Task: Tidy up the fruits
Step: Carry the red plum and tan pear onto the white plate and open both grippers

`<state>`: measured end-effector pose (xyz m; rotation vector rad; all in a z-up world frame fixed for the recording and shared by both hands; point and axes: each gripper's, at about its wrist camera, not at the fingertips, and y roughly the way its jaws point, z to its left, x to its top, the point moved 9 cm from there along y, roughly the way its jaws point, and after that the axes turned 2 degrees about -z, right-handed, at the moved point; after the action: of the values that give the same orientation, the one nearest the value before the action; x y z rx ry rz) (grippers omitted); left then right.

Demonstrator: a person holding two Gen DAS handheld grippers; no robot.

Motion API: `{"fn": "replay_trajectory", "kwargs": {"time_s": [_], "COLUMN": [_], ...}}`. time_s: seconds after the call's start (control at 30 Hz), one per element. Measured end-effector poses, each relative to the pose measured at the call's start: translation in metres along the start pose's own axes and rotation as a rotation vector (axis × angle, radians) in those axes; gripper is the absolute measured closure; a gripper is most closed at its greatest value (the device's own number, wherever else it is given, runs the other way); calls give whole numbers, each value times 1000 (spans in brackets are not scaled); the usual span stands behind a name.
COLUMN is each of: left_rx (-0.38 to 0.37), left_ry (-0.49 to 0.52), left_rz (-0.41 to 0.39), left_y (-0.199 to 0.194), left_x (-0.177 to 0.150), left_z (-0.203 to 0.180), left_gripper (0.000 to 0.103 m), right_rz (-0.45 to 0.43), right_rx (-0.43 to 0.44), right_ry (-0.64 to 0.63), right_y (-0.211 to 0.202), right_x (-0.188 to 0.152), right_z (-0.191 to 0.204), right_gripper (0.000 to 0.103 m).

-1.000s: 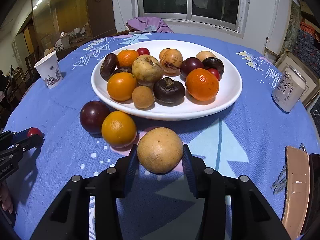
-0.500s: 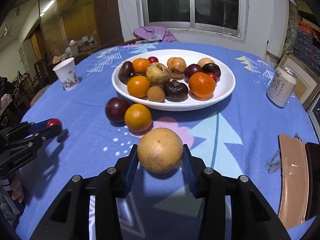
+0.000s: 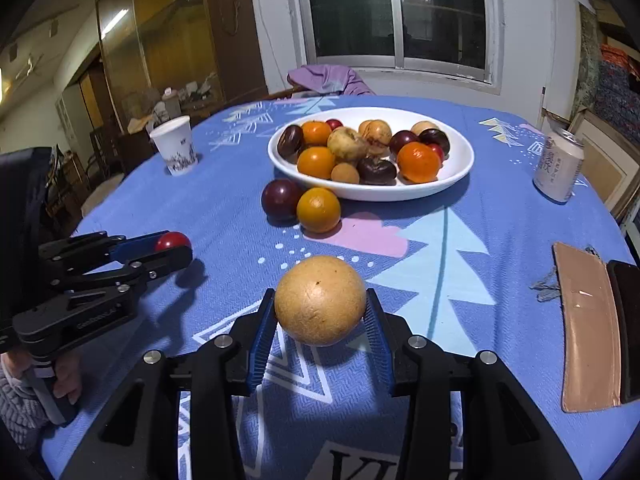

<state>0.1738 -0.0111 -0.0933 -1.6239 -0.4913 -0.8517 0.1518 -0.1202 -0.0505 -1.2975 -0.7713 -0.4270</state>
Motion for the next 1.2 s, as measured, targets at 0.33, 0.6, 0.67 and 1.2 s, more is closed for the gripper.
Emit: {"fn": "replay_trajectory", "kwargs": {"time_s": [0.33,0.6,0.67,1.2], "left_rx": [24,54,71,91], "left_ry": [-38,-62,-73,-137], "left_rz": [-84,-37,-7,142], "left_y": [18,105,133,222], "left_x": [134,213,220,218], "left_z": [7,4,8,44], "left_gripper": [75,75,75,49], "right_rz": [-116,-46,-2,142], "right_rx": [-68,-155,-173,-267], "right_ry": [54,80,81,-50], "right_y": [-19,64,98,203], "right_x": [104,189,197,207], "right_z": [-55,-99,-108,-107], "right_gripper": [59,59,59,50]}}
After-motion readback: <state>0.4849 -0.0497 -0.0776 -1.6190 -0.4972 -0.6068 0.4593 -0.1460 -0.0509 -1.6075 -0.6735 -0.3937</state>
